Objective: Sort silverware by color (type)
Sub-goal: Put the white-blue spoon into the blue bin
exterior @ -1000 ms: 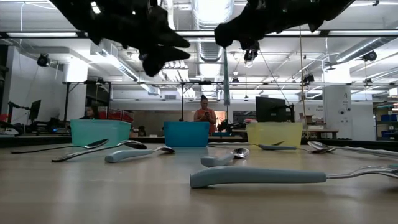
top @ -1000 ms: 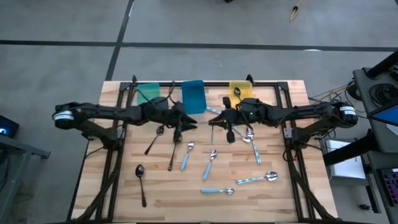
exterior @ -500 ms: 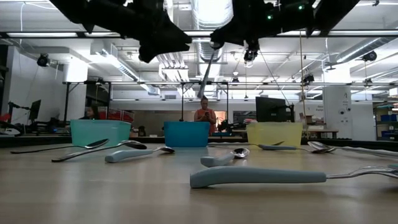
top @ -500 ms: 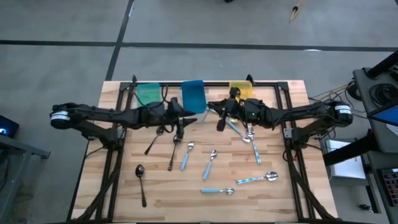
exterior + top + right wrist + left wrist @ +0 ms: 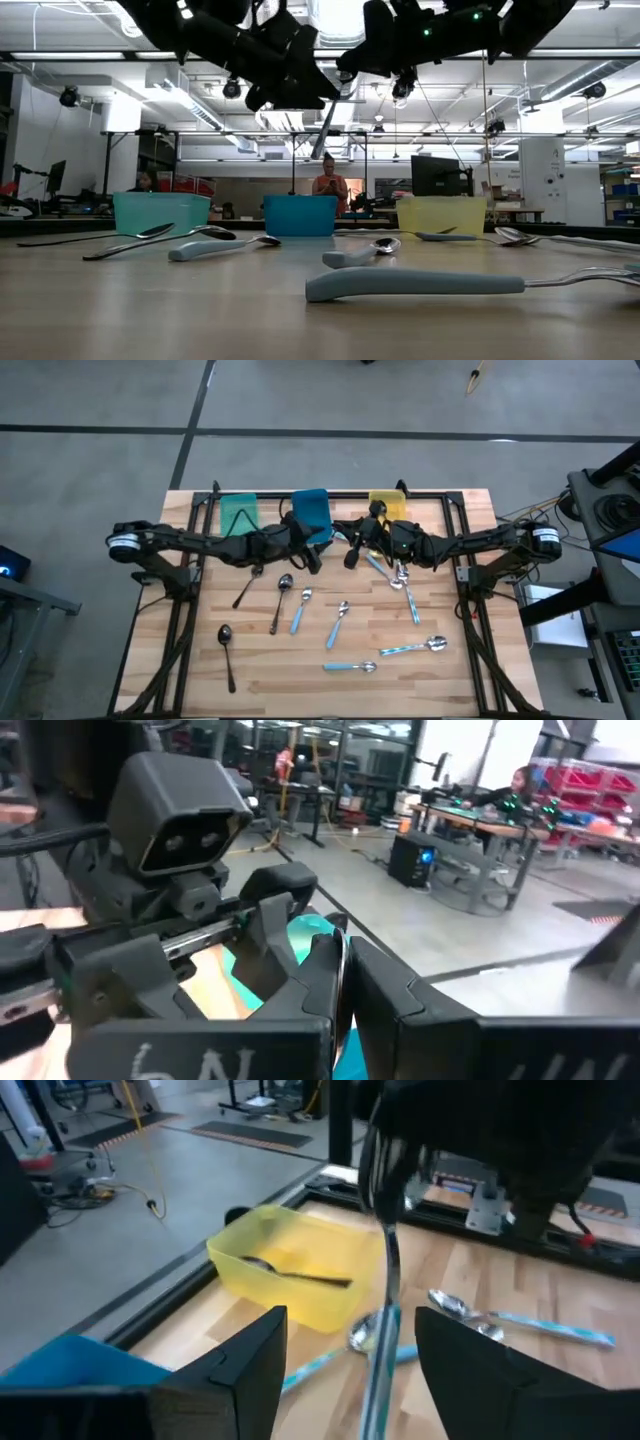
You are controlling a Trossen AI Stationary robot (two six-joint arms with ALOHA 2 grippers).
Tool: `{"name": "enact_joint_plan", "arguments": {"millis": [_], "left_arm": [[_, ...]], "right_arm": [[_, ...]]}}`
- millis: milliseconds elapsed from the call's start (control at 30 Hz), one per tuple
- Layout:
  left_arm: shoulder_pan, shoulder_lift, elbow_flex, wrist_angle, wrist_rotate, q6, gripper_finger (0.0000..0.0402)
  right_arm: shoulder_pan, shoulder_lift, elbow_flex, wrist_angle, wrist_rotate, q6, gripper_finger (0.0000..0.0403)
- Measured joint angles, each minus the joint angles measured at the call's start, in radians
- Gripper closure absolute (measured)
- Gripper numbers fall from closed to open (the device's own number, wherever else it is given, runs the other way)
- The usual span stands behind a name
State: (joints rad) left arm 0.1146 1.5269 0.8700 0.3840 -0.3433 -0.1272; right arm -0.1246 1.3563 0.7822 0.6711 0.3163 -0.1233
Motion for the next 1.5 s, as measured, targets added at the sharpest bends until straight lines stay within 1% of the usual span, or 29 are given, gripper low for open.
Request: {"name": "enact_joint_plan", "arguments": {"millis": [133,267,433,600,700,800,900,967,1400,1500], "left_arm": [[0.000,0.026,0.025,-0.002,-0.016,0.000,0.0198],[0.000,0.052,0.052,-0.001,-0.017,0.000,0.0199],[-0.003,0.077,0.082,-0.005,-0.036,0.015,0.0218],[-0.003,0.078,0.085,-0.009,-0.042,0.011,0.0253],[-0.003,0.077,0.085,-0.010,-0.043,0.007,0.0281],[-0.003,0.077,0.085,-0.012,-0.043,-0.007,0.0320],[-0.005,0.076,0.085,-0.022,-0.041,-0.016,0.0373],[-0.008,0.076,0.084,-0.025,-0.041,-0.019,0.0390],[-0.009,0.076,0.083,-0.037,-0.033,-0.106,0.0396],[-0.009,0.075,0.083,-0.039,-0.029,-0.114,0.0396]], "right_arm": [[0.000,0.000,0.000,0.001,0.035,0.036,0.0391],[0.000,0.000,0.000,0.019,0.036,0.085,0.0391],[0.000,0.000,0.000,0.018,0.054,0.105,0.0391],[0.000,0.000,0.000,0.017,0.055,0.105,0.0391],[0.000,0.000,0.000,0.017,0.055,0.105,0.0391],[0.000,0.000,0.000,0.017,0.060,0.105,0.0391],[0.000,0.000,0.000,0.017,0.081,0.104,0.0391],[0.000,0.001,0.000,0.015,0.084,0.101,0.0391],[0.000,0.001,0.000,-0.004,0.084,0.114,0.0390],[0.000,0.001,0.000,-0.008,0.085,0.115,0.0378]]}}
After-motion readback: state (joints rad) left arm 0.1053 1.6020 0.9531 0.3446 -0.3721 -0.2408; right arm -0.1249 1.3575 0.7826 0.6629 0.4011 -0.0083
